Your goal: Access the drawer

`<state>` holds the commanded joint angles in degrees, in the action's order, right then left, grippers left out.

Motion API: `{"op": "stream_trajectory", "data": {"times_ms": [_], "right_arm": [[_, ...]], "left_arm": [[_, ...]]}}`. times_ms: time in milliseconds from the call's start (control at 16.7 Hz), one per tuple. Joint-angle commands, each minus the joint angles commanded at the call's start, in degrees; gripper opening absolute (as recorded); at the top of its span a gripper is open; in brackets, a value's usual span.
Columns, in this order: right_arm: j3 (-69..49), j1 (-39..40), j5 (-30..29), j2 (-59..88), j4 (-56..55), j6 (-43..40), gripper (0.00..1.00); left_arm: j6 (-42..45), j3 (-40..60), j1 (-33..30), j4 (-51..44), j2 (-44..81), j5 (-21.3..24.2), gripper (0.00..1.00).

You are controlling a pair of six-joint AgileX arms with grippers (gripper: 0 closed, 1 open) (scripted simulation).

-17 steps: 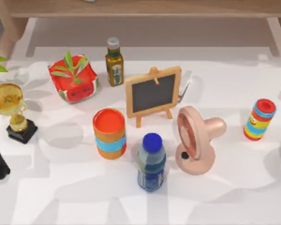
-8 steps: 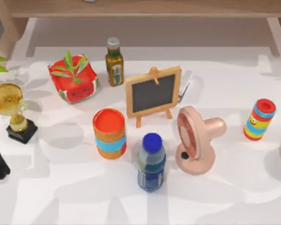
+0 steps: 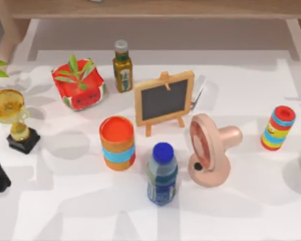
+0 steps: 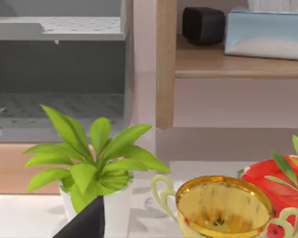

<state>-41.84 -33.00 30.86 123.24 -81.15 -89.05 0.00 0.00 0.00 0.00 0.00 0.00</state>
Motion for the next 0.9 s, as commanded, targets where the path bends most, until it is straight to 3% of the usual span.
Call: {"op": "stream_trajectory", "data": {"times_ms": [480,900], "right_arm": [[2.5,-1.3,1.1,-1.1,-2.0,0.0,0.0],[13.1,-7.2,7.2,-4.7,-8.8,0.1,0.0]], "left_arm": [[0.0,0.0,0.0,0.0,0.0,0.0,1.0],[0.0,0.0,0.0,0.0,0.0,0.0,1.0]]}}
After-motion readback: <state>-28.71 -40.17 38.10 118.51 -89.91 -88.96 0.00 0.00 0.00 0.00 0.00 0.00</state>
